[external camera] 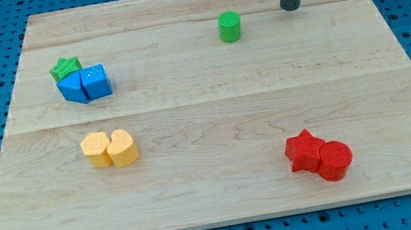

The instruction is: Push the green circle into the green star

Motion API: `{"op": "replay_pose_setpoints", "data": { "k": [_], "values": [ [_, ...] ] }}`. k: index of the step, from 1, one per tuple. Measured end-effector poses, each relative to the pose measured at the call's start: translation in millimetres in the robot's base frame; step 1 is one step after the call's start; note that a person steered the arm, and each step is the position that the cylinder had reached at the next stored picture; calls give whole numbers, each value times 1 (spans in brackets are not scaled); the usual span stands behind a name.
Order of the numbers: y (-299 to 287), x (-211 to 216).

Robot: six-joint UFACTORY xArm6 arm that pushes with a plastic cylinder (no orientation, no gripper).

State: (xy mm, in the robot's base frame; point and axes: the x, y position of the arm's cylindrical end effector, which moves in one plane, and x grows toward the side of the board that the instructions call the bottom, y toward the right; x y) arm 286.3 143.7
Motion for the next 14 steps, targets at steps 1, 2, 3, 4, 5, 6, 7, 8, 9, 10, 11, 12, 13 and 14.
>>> {"op": "replay_pose_setpoints", "data": {
  "k": [1, 2, 3, 4, 5, 6, 7, 8, 9, 10, 11, 12, 13, 14],
  "values": [
    [-89, 4],
    [-105, 3],
    [-78, 16],
    [-136, 17],
    [-224, 24],
    [-277, 31],
    [-214, 31],
    [-153, 42],
    [-133, 79],
    [-183, 83],
    [-214, 66],
    [-254, 64],
    [-277, 70],
    [-269, 74]
  ]
}}
